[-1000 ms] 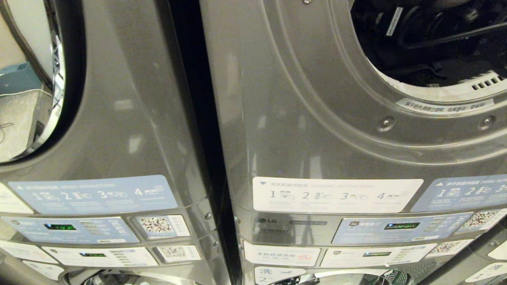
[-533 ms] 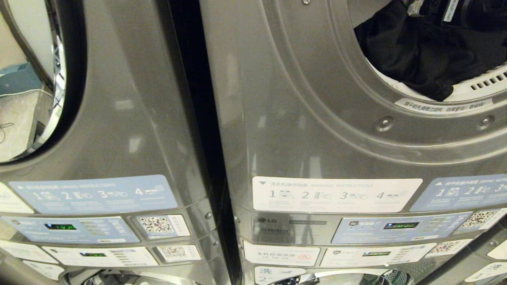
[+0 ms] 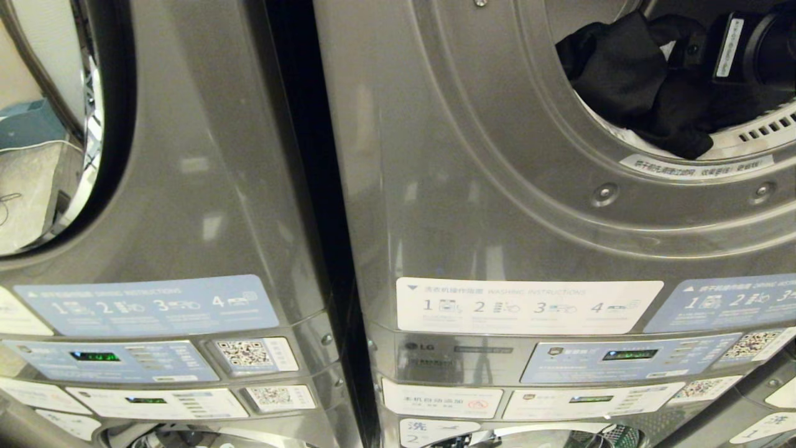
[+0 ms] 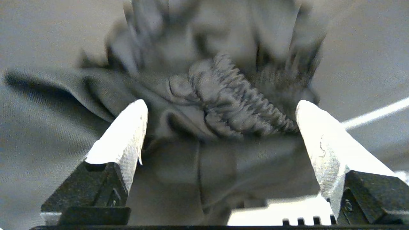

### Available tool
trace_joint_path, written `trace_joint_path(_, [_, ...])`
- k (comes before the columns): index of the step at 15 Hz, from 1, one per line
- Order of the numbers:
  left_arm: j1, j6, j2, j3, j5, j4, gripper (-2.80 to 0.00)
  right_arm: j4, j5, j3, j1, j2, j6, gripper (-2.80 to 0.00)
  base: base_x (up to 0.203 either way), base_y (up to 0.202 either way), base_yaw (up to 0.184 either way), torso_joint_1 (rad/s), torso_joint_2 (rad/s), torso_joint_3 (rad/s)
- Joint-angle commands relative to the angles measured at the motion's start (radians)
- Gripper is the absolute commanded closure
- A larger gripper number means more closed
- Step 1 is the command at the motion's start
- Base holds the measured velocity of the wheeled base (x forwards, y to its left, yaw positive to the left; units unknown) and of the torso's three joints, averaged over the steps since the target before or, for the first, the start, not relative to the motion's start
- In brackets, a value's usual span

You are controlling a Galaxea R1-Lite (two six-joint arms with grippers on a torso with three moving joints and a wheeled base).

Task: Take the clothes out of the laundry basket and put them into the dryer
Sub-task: Put the clothes in the dryer

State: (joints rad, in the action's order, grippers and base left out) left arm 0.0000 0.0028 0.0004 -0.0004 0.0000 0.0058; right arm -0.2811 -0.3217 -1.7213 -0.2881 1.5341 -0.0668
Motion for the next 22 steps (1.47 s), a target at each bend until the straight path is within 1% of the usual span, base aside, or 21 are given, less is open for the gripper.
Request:
trace_joint_path(1, [0.000, 0.000, 0.000, 0.002, 0.000, 0.000, 0.00, -0.017, -0.002, 0.015, 0.000, 0.003, 0.001, -2.80, 0.000, 0.000, 0.000, 0.000, 0.00, 0.000])
trace_joint_path(3, [0.000, 0.000, 0.000, 0.002, 0.000, 0.000, 0.00, -0.021, -0.003, 0.002, 0.004, 0.057, 0.006, -2.80, 0.000, 0.000, 0.000, 0.000, 0.00, 0.000])
trace_joint_path(5, [0.000, 0.000, 0.000, 0.002, 0.000, 0.000, 0.00, -0.020, -0.007, -0.039, 0.022, 0.141, 0.029, -2.80, 0.000, 0.000, 0.000, 0.000, 0.00, 0.000])
trace_joint_path(8, [0.000, 0.000, 0.000, 0.002, 0.000, 0.000, 0.00, -0.020, -0.018, -0.200, 0.054, 0.299, 0.058, -2.80, 0.000, 0.000, 0.000, 0.000, 0.00, 0.000])
trace_joint_path(10, [0.000, 0.000, 0.000, 0.002, 0.000, 0.000, 0.00, -0.010, -0.021, -0.240, 0.085, 0.374, 0.102, -2.80, 0.000, 0.000, 0.000, 0.000, 0.00, 0.000])
trace_joint_path(12, [0.000, 0.000, 0.000, 0.002, 0.000, 0.000, 0.00, 0.084, -0.023, -0.244, 0.103, 0.408, 0.117, -2.80, 0.000, 0.000, 0.000, 0.000, 0.00, 0.000])
trace_joint_path(13, [0.000, 0.000, 0.000, 0.002, 0.000, 0.000, 0.00, 0.130, -0.023, -0.244, 0.113, 0.417, 0.118, -2.80, 0.000, 0.000, 0.000, 0.000, 0.00, 0.000])
trace_joint_path(15, [0.000, 0.000, 0.000, 0.002, 0.000, 0.000, 0.00, 0.264, -0.027, -0.244, 0.129, 0.422, 0.119, -2.80, 0.000, 0.000, 0.000, 0.000, 0.00, 0.000])
trace_joint_path(16, [0.000, 0.000, 0.000, 0.002, 0.000, 0.000, 0.00, 0.301, -0.027, -0.244, 0.132, 0.413, 0.119, -2.80, 0.000, 0.000, 0.000, 0.000, 0.00, 0.000])
trace_joint_path(20, [0.000, 0.000, 0.000, 0.002, 0.000, 0.000, 0.00, 0.311, -0.010, -0.243, 0.127, 0.302, 0.109, -2.80, 0.000, 0.000, 0.000, 0.000, 0.00, 0.000])
trace_joint_path(22, [0.000, 0.000, 0.000, 0.001, 0.000, 0.000, 0.00, 0.310, -0.029, -0.240, 0.149, 0.270, 0.101, -2.80, 0.000, 0.000, 0.000, 0.000, 0.00, 0.000])
